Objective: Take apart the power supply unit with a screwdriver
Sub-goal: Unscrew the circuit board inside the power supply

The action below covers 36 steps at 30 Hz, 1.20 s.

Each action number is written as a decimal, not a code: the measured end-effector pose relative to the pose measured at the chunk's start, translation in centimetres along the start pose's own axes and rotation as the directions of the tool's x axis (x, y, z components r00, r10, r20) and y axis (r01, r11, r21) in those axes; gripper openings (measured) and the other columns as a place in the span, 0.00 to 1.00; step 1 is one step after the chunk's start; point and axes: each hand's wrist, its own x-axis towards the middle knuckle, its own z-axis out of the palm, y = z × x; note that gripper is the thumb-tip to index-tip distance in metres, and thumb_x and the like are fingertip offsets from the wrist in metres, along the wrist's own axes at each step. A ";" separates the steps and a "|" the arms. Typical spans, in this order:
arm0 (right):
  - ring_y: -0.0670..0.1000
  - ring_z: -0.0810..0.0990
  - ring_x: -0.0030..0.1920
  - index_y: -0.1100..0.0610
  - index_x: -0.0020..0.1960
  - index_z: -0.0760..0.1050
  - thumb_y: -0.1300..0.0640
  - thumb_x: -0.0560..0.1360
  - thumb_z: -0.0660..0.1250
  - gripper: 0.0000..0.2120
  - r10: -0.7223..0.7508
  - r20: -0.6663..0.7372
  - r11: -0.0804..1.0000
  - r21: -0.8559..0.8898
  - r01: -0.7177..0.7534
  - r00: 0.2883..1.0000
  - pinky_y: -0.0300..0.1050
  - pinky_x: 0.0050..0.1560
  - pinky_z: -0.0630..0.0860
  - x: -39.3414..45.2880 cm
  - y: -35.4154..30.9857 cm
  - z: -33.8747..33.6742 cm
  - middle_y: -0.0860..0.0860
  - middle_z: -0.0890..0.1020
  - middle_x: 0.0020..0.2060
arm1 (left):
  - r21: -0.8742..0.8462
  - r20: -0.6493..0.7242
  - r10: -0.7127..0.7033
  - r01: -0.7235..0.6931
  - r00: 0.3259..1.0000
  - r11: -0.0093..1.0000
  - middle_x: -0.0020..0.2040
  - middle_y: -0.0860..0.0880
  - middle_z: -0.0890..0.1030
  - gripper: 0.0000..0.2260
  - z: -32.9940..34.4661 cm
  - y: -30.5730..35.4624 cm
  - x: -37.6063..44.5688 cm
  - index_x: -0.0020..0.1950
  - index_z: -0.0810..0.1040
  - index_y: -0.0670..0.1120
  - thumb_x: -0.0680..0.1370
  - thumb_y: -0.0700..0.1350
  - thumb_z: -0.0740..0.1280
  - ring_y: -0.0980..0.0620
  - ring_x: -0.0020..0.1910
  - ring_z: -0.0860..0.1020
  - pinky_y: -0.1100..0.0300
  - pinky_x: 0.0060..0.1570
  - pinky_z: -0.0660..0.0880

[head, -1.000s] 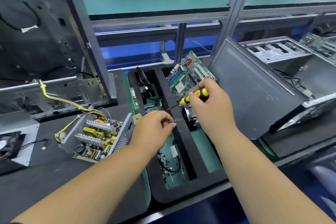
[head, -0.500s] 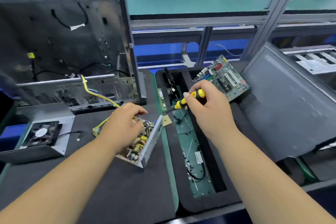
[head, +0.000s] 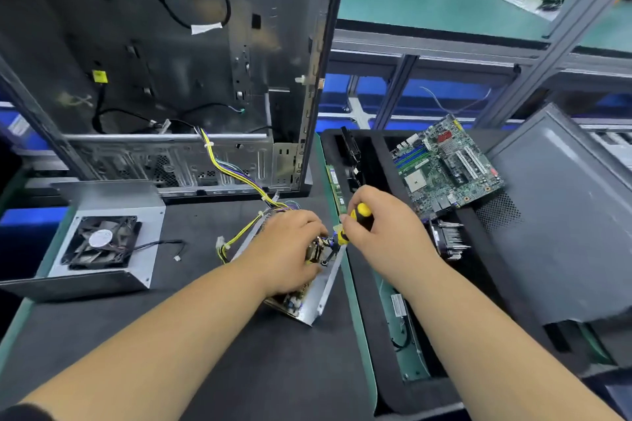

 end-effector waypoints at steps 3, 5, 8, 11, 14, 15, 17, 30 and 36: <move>0.49 0.70 0.36 0.54 0.46 0.72 0.52 0.77 0.67 0.07 0.010 0.017 0.998 -0.062 -0.009 1.000 0.45 0.39 0.68 0.2 -0.3 0.6 0.49 0.75 0.36 | 0.014 0.022 0.028 -0.028 0.999 0.999 0.65 0.56 0.70 0.24 0.5 -0.4 0.6 0.65 0.72 0.55 0.70 0.54 0.71 0.52 0.67 0.66 0.55 0.69 0.59; 0.49 0.71 0.37 0.54 0.46 0.72 0.51 0.77 0.67 0.07 0.019 0.026 0.996 -0.083 -0.017 0.999 0.44 0.38 0.68 0.4 -0.4 0.9 0.49 0.75 0.37 | 0.031 0.025 0.033 -0.033 0.999 0.999 0.64 0.56 0.71 0.24 0.8 -0.6 0.8 0.65 0.72 0.55 0.70 0.56 0.71 0.52 0.66 0.67 0.55 0.67 0.59; 0.47 0.70 0.36 0.54 0.46 0.72 0.51 0.77 0.66 0.07 0.025 0.035 0.994 -0.105 -0.022 0.999 0.41 0.36 0.67 0.6 -0.3 1.2 0.48 0.74 0.37 | 0.061 0.027 0.026 -0.027 0.999 0.998 0.62 0.56 0.72 0.25 1.2 -0.6 0.9 0.64 0.71 0.55 0.70 0.60 0.70 0.52 0.64 0.68 0.55 0.65 0.61; 0.47 0.70 0.35 0.54 0.46 0.72 0.51 0.78 0.66 0.07 0.036 0.038 0.993 -0.111 -0.031 0.999 0.42 0.35 0.67 0.7 -0.1 1.5 0.49 0.75 0.36 | 0.058 0.036 0.008 -0.010 0.999 0.998 0.60 0.56 0.72 0.24 1.3 -0.6 1.0 0.64 0.70 0.55 0.71 0.61 0.69 0.51 0.63 0.70 0.54 0.64 0.62; 0.47 0.71 0.36 0.54 0.46 0.72 0.52 0.78 0.66 0.07 0.035 0.043 0.993 -0.113 -0.030 0.998 0.45 0.37 0.69 0.6 0.2 1.7 0.49 0.75 0.37 | 0.058 0.051 -0.003 0.000 0.999 0.998 0.61 0.56 0.72 0.25 1.4 -0.7 1.0 0.65 0.70 0.56 0.71 0.61 0.69 0.51 0.63 0.70 0.53 0.66 0.62; 0.48 0.72 0.37 0.54 0.46 0.72 0.52 0.78 0.66 0.07 0.033 0.041 0.993 -0.111 -0.029 0.999 0.46 0.38 0.69 0.7 0.2 1.8 0.49 0.75 0.37 | 0.058 0.055 -0.005 0.001 0.998 0.998 0.61 0.56 0.72 0.25 1.4 -0.8 1.0 0.65 0.69 0.56 0.71 0.61 0.69 0.51 0.63 0.70 0.53 0.66 0.62; 0.49 0.73 0.38 0.54 0.46 0.72 0.52 0.77 0.66 0.07 0.034 0.037 0.995 -0.097 -0.030 0.999 0.46 0.39 0.70 0.7 0.3 2.0 0.48 0.75 0.37 | 0.061 0.059 -0.005 0.002 0.998 0.998 0.61 0.56 0.72 0.25 1.4 -0.8 1.0 0.65 0.69 0.55 0.71 0.61 0.69 0.51 0.63 0.70 0.53 0.66 0.62; 0.43 0.71 0.39 0.50 0.45 0.72 0.57 0.74 0.67 0.05 0.022 0.167 0.995 -0.104 -0.005 0.986 0.41 0.38 0.67 1.5 0.5 2.2 0.44 0.73 0.41 | 0.079 0.080 -0.024 0.017 0.997 0.997 0.62 0.55 0.72 0.26 1.4 -0.6 1.1 0.66 0.69 0.54 0.71 0.61 0.68 0.50 0.63 0.70 0.54 0.65 0.62; 0.50 0.73 0.42 0.49 0.45 0.70 0.47 0.75 0.65 0.06 -0.011 0.212 0.961 -0.267 0.069 0.977 0.44 0.35 0.63 1.9 -0.1 2.0 0.46 0.74 0.42 | 0.067 0.091 -0.033 0.027 0.995 0.997 0.61 0.55 0.72 0.26 1.3 -0.5 1.1 0.66 0.69 0.54 0.71 0.60 0.68 0.50 0.62 0.70 0.54 0.64 0.62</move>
